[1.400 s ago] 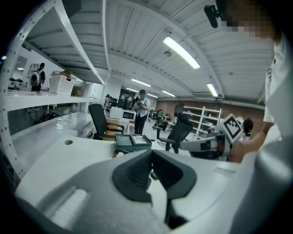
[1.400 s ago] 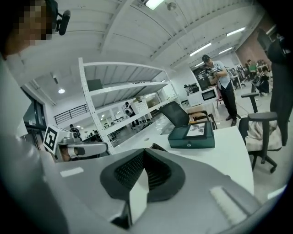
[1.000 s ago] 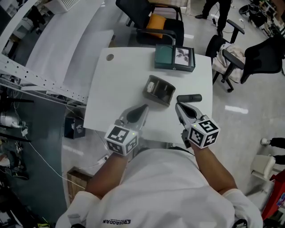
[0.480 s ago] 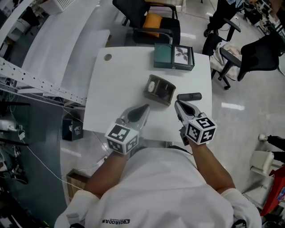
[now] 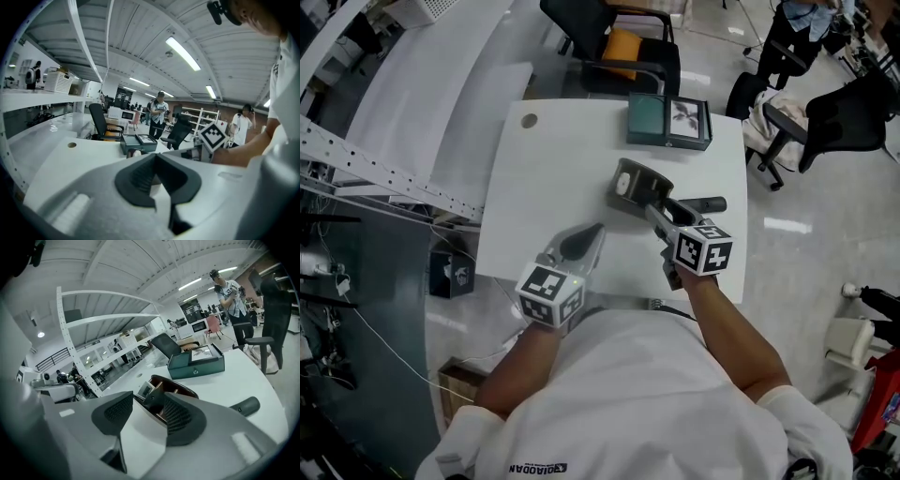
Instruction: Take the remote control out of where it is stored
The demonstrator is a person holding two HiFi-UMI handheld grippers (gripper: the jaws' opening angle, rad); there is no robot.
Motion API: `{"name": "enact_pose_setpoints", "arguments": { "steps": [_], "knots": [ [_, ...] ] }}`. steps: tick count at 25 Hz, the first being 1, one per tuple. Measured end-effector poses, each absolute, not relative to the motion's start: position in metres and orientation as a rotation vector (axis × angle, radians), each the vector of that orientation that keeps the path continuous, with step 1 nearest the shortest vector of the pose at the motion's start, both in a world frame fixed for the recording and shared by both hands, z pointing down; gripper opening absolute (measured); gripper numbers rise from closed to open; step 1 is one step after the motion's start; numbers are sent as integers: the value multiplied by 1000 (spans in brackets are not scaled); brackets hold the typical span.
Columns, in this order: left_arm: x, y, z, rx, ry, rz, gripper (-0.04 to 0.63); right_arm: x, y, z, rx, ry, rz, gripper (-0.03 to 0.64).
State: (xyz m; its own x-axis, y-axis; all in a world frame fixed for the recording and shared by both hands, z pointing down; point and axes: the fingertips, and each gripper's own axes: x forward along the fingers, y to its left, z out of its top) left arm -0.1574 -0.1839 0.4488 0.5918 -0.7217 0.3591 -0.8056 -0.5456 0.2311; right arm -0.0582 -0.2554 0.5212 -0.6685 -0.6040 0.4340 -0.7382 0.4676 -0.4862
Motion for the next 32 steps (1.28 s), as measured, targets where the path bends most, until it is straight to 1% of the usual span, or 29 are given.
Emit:
{"name": "enact_pose_setpoints", "arguments": {
  "steps": [3, 6, 7, 10, 11, 16, 18, 32],
  "knots": [
    [-164, -180, 449, 2442, -1244, 309, 3, -65, -260, 532, 1166, -2476, 944, 246],
    [-168, -176, 449, 2436, -1253, 303, 3, -69, -266, 540, 1177, -2449, 937, 252],
    [-170, -174, 449, 2433, -1256, 302, 3, -70, -268, 542, 1183, -2442, 955, 244],
    [-175, -170, 448, 2424, -1266, 291, 3, -73, -270, 546, 1205, -2425, 1060, 188],
    [-177, -169, 448, 2421, -1271, 288, 3, -74, -271, 547, 1212, -2416, 1082, 185],
    [-187, -168, 446, 2408, -1303, 278, 3, -70, -277, 546, 1265, -2393, 1029, 134],
    [-191, -168, 446, 2403, -1313, 277, 3, -69, -280, 540, 1286, -2402, 1000, 102],
    [-190, -170, 440, 2415, -1328, 252, 3, -69, -279, 495, 1293, -2490, 846, 98]
  ]
}}
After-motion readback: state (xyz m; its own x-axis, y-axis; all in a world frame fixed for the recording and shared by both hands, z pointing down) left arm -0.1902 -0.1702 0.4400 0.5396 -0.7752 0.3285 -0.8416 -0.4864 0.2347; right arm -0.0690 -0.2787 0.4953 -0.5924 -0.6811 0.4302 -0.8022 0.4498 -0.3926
